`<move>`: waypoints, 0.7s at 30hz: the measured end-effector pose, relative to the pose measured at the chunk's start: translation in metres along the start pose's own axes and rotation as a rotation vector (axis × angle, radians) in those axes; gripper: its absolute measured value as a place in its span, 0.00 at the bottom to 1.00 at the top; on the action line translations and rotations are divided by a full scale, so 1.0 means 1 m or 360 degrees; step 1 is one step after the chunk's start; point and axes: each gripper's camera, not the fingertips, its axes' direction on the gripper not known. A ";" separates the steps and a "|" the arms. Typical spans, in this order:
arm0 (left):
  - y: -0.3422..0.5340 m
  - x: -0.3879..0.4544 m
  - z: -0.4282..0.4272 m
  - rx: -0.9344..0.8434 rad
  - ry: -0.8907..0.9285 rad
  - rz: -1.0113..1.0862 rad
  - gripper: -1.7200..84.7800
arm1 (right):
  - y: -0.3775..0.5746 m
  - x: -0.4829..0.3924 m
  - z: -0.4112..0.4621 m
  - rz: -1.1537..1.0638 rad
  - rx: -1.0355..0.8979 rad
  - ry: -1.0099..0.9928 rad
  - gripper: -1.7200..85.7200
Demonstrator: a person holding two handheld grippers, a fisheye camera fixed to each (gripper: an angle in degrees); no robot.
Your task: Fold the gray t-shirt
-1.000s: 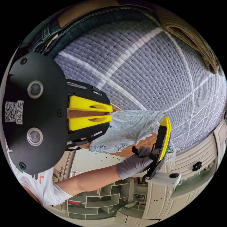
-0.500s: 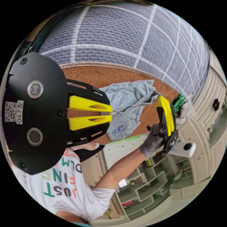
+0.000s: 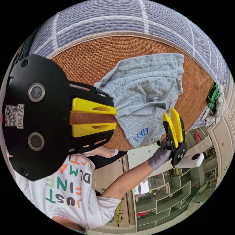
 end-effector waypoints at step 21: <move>-0.018 -0.008 -0.066 0.0152 -0.0228 -0.0022 0.07 | -0.038 -0.030 0.082 -0.0066 -0.0291 -0.0051 0.02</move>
